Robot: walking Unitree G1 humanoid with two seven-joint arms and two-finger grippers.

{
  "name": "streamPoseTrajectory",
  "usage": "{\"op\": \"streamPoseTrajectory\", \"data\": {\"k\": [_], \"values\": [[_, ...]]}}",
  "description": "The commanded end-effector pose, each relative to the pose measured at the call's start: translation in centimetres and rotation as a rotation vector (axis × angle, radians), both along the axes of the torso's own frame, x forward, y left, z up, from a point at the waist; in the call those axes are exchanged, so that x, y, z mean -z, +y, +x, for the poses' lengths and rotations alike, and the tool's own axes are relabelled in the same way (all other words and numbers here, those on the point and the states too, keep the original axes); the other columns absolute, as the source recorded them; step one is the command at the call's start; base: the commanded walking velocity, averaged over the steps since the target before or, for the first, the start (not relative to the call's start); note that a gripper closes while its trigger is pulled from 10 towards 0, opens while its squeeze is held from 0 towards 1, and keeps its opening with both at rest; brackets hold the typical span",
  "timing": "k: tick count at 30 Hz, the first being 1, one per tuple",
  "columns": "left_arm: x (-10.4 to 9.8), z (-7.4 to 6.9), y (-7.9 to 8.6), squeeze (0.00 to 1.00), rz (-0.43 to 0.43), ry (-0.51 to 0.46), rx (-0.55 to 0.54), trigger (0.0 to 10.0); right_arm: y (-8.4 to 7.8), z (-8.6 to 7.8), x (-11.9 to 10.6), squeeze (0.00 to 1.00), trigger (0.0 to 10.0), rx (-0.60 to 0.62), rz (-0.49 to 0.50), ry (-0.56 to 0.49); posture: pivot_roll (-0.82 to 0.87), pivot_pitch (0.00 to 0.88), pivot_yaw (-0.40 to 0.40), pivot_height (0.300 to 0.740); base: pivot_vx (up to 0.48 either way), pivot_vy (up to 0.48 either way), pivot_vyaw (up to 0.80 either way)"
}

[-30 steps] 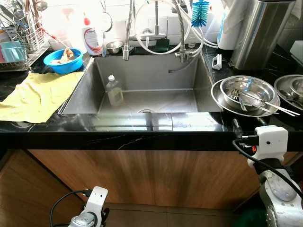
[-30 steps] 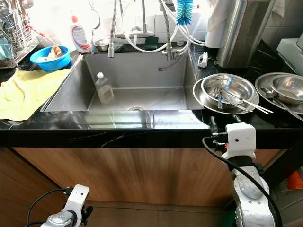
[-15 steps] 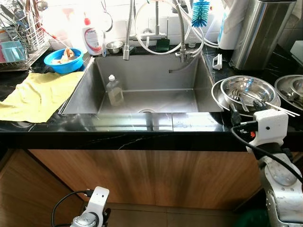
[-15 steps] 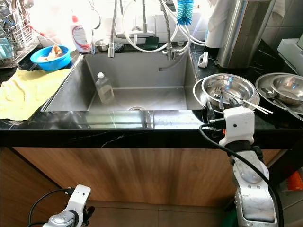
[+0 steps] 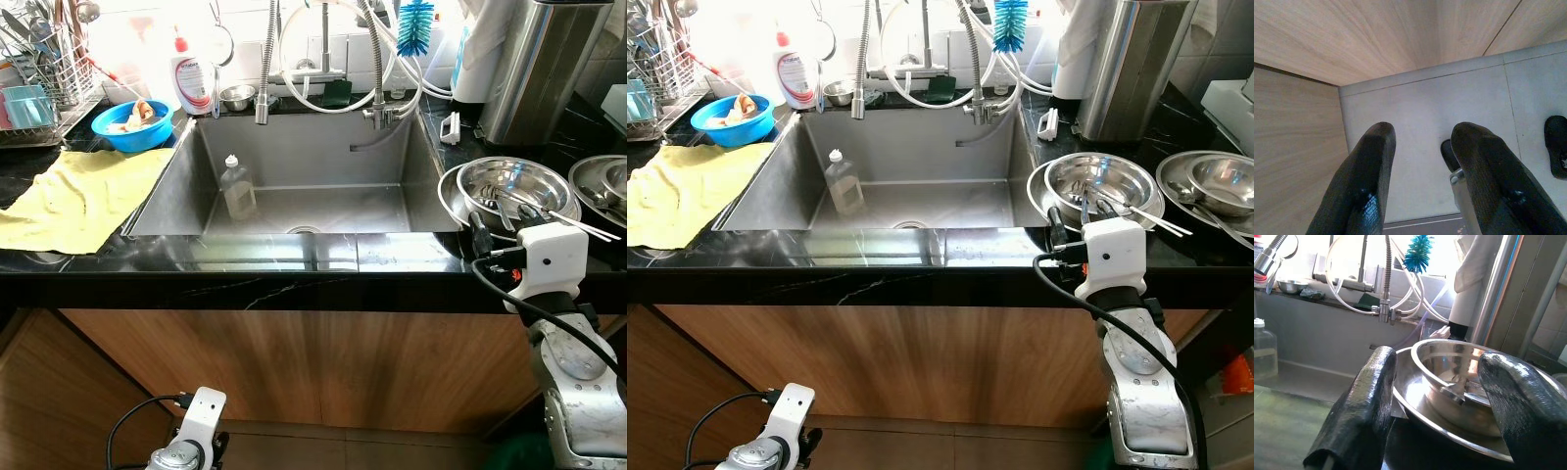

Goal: Kitchen organization

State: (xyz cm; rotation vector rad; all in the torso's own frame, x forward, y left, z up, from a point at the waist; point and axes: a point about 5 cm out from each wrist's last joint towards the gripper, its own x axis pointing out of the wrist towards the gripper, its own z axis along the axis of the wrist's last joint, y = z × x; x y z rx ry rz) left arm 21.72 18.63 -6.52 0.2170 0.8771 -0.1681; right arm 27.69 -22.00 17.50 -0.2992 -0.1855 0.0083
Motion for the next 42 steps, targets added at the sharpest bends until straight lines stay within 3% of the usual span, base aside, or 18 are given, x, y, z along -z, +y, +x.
{"op": "streamPoseTrajectory", "data": {"k": [1, 2, 27, 42], "values": [[0.2, -0.4, 0.4, 0.0, 0.023, 0.026, 0.009, 10.0, 0.4, 0.3, 0.2, 0.0, 0.7, -0.006, 0.0, 0.018, -0.16, 0.0, 0.081, 0.74, 0.0, 0.0, 0.0], [0.2, -0.4, 0.4, 0.0, 0.024, 0.031, 0.015, 10.0, 0.5, 0.3, 0.3, 0.0, 0.0, -0.009, -0.003, 0.023, -0.16, 0.0, 0.081, 0.74, 0.0, 0.0, 0.0], [0.2, -0.3, 0.4, 0.0, 0.03, 0.028, 0.012, 10.0, 0.5, 0.6, 0.1, 0.0, 0.0, 0.004, -0.013, 0.011, -0.16, 0.0, 0.084, 0.74, 0.0, 0.0, 0.0], [0.1, -0.3, 0.8, 0.0, 0.041, 0.023, 0.009, 10.0, -0.5, 0.8, -2.2, 0.0, 0.0, 0.086, 0.019, -0.132, -0.15, 0.0, 0.085, 0.74, 0.0, 0.0, 0.0]]}}
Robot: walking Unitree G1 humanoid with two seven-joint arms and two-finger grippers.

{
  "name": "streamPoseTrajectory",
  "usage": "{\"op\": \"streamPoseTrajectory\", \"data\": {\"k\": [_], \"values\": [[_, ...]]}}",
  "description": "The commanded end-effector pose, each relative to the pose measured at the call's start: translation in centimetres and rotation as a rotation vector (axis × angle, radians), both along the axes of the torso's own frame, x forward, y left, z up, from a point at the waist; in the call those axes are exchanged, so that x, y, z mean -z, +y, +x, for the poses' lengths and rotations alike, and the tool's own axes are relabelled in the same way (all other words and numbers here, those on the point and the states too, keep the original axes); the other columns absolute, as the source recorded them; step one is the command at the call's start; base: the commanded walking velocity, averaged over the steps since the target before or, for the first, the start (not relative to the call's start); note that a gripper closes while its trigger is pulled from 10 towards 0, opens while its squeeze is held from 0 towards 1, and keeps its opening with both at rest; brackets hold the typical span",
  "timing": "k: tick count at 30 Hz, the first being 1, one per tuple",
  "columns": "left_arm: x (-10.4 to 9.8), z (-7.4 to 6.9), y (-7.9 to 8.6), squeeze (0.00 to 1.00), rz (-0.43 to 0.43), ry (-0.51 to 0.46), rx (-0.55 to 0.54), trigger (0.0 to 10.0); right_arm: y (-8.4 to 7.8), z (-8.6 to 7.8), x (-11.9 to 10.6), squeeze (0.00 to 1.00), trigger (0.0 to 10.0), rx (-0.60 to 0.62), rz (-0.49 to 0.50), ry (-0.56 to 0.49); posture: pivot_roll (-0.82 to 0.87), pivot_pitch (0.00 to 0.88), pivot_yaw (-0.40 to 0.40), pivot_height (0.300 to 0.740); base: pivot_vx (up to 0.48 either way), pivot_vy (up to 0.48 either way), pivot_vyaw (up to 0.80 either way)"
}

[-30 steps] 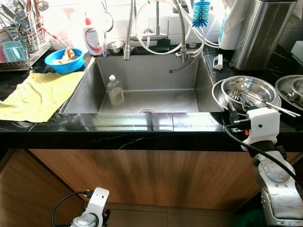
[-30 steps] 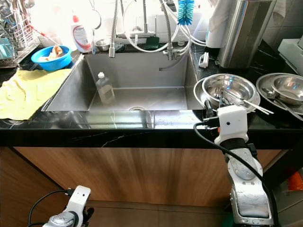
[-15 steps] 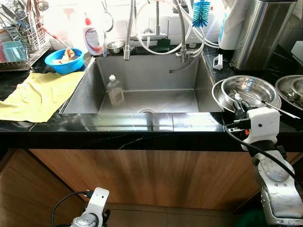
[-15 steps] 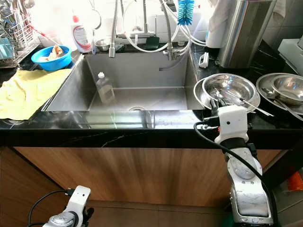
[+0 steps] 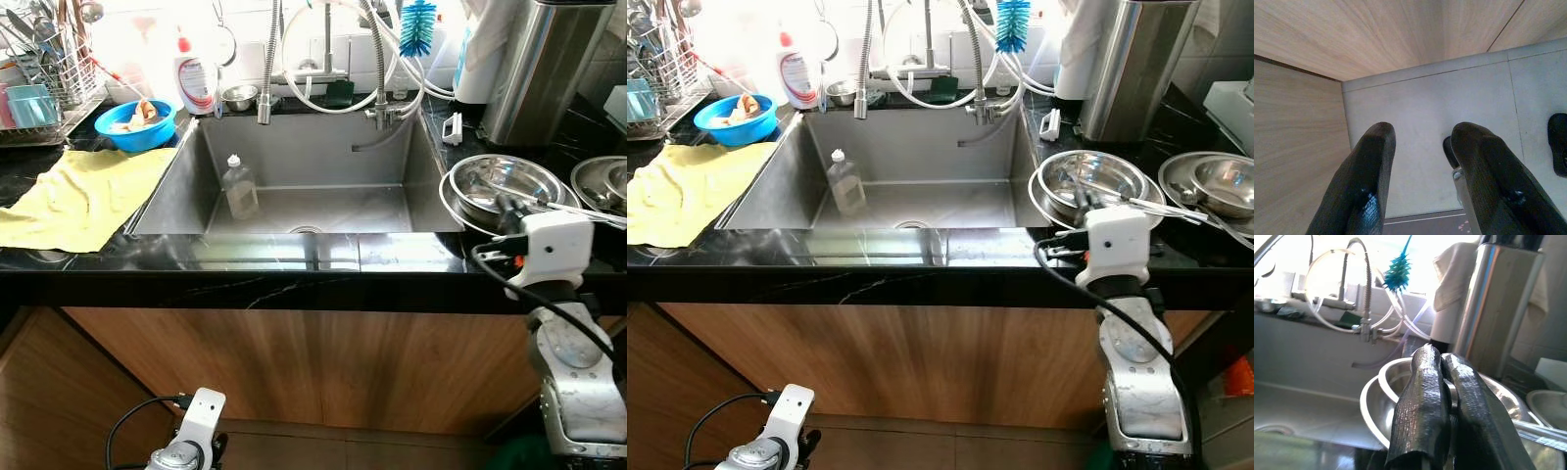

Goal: Kitchen organization

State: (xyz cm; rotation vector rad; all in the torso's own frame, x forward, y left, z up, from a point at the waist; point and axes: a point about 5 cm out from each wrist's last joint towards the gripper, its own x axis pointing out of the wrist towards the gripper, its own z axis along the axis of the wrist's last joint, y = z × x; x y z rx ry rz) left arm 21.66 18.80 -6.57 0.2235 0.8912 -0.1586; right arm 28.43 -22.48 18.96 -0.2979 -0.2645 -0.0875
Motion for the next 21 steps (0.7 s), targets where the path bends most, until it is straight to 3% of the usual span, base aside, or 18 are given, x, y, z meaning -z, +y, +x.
{"op": "streamPoseTrajectory", "data": {"k": [1, 2, 3, 4, 14, 16, 21], "values": [[0.0, -0.2, 0.6, 0.0, 0.029, 0.009, 0.016, 10.0, 0.0, 0.1, -1.0, 0.0, 0.0, 0.009, 0.014, -0.052, -0.15, 0.0, 0.085, 0.74, 0.0, 0.0, 0.0], [0.0, -0.2, 0.6, 0.0, 0.029, 0.009, 0.016, 10.0, 0.0, 0.1, -1.2, 0.0, 4.7, 0.013, 0.014, -0.058, -0.15, 0.0, 0.085, 0.74, 0.0, 0.0, 0.0], [0.0, -0.2, 0.6, 0.0, 0.028, 0.009, 0.016, 10.0, 0.0, 0.1, -1.2, 0.0, 4.7, 0.016, 0.013, -0.061, -0.15, 0.0, 0.085, 0.74, 0.0, 0.0, 0.0], [0.0, -0.1, 0.6, 0.0, 0.027, 0.008, 0.016, 10.0, 0.0, 0.2, -1.4, 0.0, 10.0, 0.018, 0.014, -0.069, -0.15, 0.0, 0.085, 0.74, 0.0, 0.0, 0.0], [0.0, -0.1, 0.5, 0.0, 0.027, 0.003, 0.017, 10.0, 0.7, 0.6, -2.1, 0.0, 10.0, -0.03, -0.03, -0.094, -0.16, 0.0, 0.088, 0.74, 0.0, 0.0, 0.0], [0.0, -0.1, 0.5, 0.0, 0.028, 0.002, 0.015, 10.0, 2.1, 1.5, -2.5, 0.0, 10.0, -0.135, -0.024, -0.082, -0.15, 0.0, 0.089, 0.74, 0.0, 0.0, 0.0], [-0.1, 0.0, 0.5, 0.0, 0.027, -0.001, 0.014, 10.0, 3.1, 2.9, -3.9, 0.0, 10.0, -0.216, -0.05, -0.094, -0.16, 0.0, 0.09, 0.74, 0.0, 0.0, 0.0]]}}
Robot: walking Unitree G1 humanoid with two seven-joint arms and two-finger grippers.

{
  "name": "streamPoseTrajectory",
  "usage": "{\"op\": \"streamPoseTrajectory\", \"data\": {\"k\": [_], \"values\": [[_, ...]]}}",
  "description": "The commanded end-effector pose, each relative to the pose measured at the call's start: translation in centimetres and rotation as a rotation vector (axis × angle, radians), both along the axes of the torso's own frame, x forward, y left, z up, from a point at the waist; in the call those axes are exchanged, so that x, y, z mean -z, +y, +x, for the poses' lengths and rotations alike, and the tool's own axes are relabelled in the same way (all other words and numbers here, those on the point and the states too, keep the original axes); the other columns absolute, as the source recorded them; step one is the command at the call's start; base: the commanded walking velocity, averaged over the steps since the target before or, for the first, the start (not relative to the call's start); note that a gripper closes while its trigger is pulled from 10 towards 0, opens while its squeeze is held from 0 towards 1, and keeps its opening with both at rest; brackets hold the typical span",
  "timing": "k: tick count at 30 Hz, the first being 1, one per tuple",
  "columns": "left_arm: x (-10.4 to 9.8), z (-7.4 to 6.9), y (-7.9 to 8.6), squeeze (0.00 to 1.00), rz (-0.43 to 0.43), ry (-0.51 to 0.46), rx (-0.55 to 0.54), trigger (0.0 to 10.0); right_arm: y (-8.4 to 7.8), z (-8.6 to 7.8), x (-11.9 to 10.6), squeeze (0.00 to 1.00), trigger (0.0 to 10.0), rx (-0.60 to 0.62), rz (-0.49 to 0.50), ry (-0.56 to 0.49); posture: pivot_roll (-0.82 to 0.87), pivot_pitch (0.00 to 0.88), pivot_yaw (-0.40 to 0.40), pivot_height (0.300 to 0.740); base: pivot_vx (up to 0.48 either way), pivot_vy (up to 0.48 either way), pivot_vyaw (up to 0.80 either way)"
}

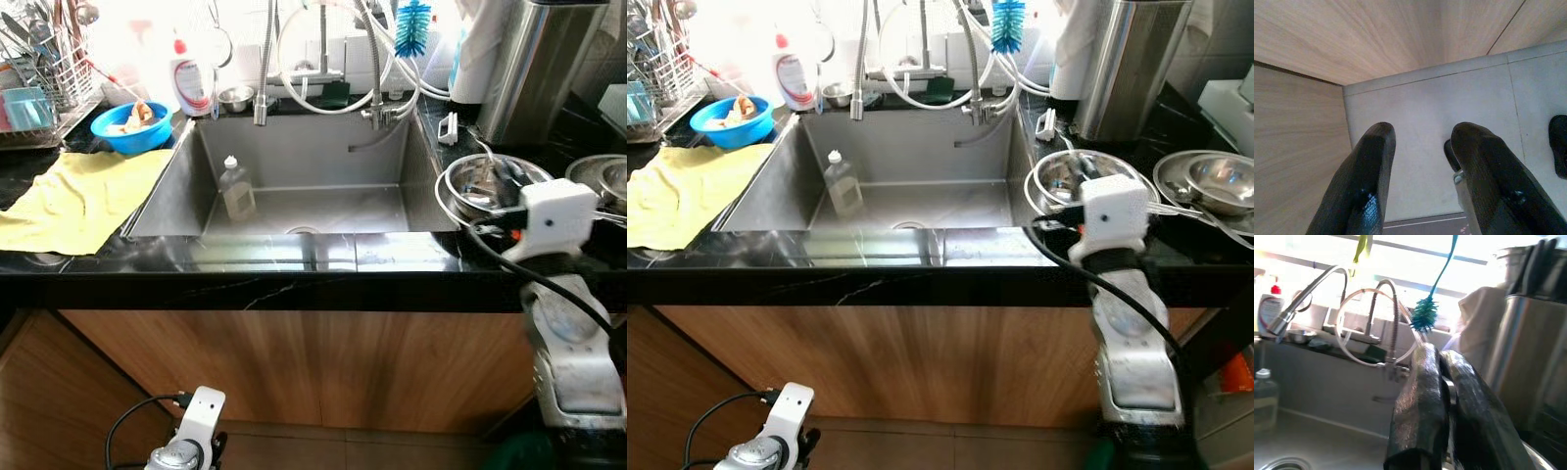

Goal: Kitchen organization

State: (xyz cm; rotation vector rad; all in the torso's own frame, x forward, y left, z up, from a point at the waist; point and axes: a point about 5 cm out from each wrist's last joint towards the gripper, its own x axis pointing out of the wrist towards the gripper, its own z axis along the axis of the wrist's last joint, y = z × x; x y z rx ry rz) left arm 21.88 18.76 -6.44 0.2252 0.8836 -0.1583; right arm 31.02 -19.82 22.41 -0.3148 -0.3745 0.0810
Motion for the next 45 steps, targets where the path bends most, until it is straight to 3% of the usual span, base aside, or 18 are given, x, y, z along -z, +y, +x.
{"op": "streamPoseTrajectory", "data": {"k": [1, 7, 9, 12, 20, 25, 26, 30, 43, 44, 45], "values": [[0.0, -0.2, 0.5, 0.0, 0.026, 0.005, 0.013, 10.0, 0.5, 0.5, -0.8, 0.0, 10.0, -0.052, 0.0, -0.014, -0.16, 0.0, 0.091, 0.74, 0.0, 0.0, 0.0], [0.0, -0.1, 0.4, 0.0, 0.025, 0.002, 0.015, 10.0, 1.5, 3.0, -2.6, 0.0, 10.0, -0.132, 0.075, -0.02, -0.16, 0.0, 0.092, 0.74, 0.0, 0.0, 0.0], [0.0, -0.1, 0.4, 0.0, 0.025, 0.002, 0.015, 10.0, 1.6, 3.2, -2.6, 0.0, 10.0, -0.133, 0.082, -0.019, -0.16, 0.0, 0.092, 0.74, 0.0, 0.0, 0.0], [-0.1, 0.0, 0.4, 0.0, 0.024, -0.001, 0.01, 10.0, 3.1, 4.6, -2.5, 0.0, 10.0, -0.237, 0.145, 0.081, -0.15, 0.0, 0.086, 0.74, 0.0, 0.0, 0.0], [0.0, -0.1, 0.6, 0.0, 0.027, 0.003, 0.006, 10.0, 3.3, 6.7, 0.4, 0.0, 10.0, -0.255, 0.159, 0.314, -0.15, 0.0, 0.085, 0.74, 0.0, 0.0, 0.0], [0.0, -0.1, 0.6, 0.0, 0.027, 0.004, 0.005, 10.0, 3.0, 7.1, 1.4, 0.0, 10.0, -0.258, 0.193, 0.391, -0.14, 0.0, 0.085, 0.74, 0.0, 0.0, 0.0], [0.0, -0.1, 0.6, 0.0, 0.027, 0.004, 0.006, 10.0, 3.1, 7.2, 1.7, 0.0, 10.0, -0.274, 0.239, 0.416, -0.14, 0.0, 0.088, 0.74, 0.0, 0.0, 0.0], [0.0, -0.2, 0.7, 0.0, 0.031, 0.006, 0.008, 10.0, 3.4, 7.4, 1.5, 0.0, 10.0, -0.294, 0.279, 0.418, -0.14, 0.0, 0.089, 0.74, 0.0, 0.0, 0.0], [0.1, -0.3, 0.8, 0.0, 0.032, 0.011, 0.01, 10.0, 3.7, 7.4, 2.6, 0.0, 10.0, -0.294, 0.287, 0.478, -0.14, 0.0, 0.09, 0.74, 0.0, 0.0, 0.0], [0.1, -0.3, 0.8, 0.0, 0.032, 0.012, 0.011, 10.0, 3.7, 7.4, 2.6, 0.29, 10.0, -0.296, 0.289, 0.479, -0.14, 0.0, 0.09, 0.74, 0.0, 0.0, 0.0], [0.1, -0.3, 0.8, 0.0, 0.032, 0.012, 0.011, 10.0, 3.7, 7.4, 2.6, 0.69, 10.0, -0.296, 0.288, 0.479, -0.14, 0.0, 0.09, 0.74, 0.0, 0.0, 0.0]]}}
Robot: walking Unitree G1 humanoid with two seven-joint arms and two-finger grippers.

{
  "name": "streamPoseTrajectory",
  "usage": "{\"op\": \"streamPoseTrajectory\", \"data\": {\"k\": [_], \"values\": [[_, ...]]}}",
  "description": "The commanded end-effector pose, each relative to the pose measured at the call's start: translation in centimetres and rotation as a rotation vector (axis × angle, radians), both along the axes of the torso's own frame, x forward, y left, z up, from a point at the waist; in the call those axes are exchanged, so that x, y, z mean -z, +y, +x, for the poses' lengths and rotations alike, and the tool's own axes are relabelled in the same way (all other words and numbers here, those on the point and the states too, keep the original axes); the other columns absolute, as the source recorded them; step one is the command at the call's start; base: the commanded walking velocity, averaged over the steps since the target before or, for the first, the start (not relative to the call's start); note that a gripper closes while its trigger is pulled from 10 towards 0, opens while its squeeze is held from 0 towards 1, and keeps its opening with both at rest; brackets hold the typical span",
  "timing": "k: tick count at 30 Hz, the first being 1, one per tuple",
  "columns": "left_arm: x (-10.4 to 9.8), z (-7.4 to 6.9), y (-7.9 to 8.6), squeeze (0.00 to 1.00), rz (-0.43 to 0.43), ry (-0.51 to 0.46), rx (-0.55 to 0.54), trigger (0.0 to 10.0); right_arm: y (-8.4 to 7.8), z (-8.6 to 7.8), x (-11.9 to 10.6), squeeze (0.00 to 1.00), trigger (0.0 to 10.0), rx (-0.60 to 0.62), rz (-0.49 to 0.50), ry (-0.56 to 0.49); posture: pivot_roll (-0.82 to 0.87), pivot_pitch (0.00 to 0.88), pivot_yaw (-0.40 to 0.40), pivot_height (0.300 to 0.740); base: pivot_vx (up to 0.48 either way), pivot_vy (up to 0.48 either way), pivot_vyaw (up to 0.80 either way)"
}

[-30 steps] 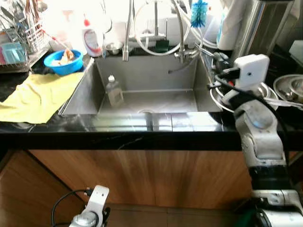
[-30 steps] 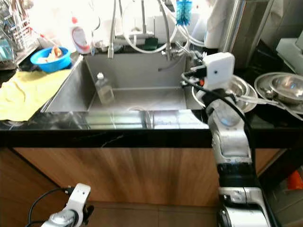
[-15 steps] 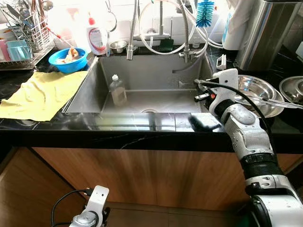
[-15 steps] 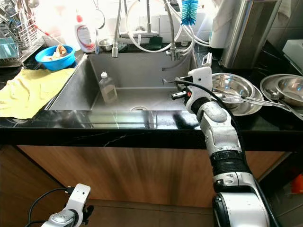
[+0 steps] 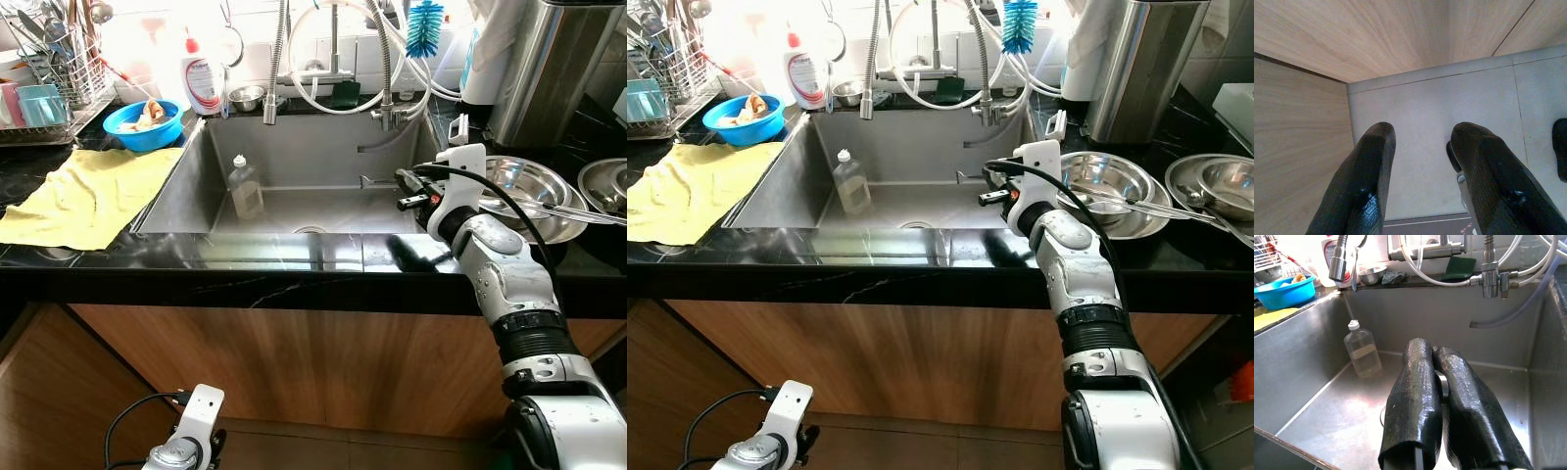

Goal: Kitchen organization

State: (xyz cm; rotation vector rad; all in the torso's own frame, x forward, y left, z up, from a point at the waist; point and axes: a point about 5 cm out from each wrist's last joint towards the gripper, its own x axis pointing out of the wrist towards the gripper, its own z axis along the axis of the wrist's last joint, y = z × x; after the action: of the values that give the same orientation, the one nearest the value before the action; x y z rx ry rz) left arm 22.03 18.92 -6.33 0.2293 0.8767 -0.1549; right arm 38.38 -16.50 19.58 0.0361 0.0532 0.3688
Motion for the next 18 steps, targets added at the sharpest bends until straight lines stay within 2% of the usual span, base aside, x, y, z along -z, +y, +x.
{"op": "streamPoseTrajectory", "data": {"k": [1, 5, 13, 18], "values": [[0.2, -0.47, 0.64, 0.0, 0.027, 0.019, 0.011, 10.0, 0.38, 0.08, -0.23, 0.78, 10.0, -0.012, 0.016, -0.002, -0.14, 0.0, 0.09, 0.74, 0.0, 0.0, 0.0], [0.22, -0.49, 0.62, 0.0, 0.027, 0.02, 0.01, 10.0, 0.33, 0.14, -0.27, 0.8, 10.0, -0.012, 0.013, -0.001, -0.14, 0.0, 0.088, 0.74, 0.0, 0.0, 0.0], [0.27, -0.58, 0.69, 0.0, 0.027, 0.023, 0.009, 10.0, 0.38, 0.19, -0.29, 0.76, 10.0, -0.008, 0.016, 0.002, -0.14, 0.0, 0.086, 0.74, 0.0, 0.0, 0.0], [0.28, -0.6, 0.71, 0.0, 0.029, 0.025, 0.01, 10.0, 0.41, 0.19, -0.27, 0.8, 10.0, -0.008, 0.02, 0.003, -0.14, 0.0, 0.087, 0.74, 0.0, 0.0, 0.0]]}}
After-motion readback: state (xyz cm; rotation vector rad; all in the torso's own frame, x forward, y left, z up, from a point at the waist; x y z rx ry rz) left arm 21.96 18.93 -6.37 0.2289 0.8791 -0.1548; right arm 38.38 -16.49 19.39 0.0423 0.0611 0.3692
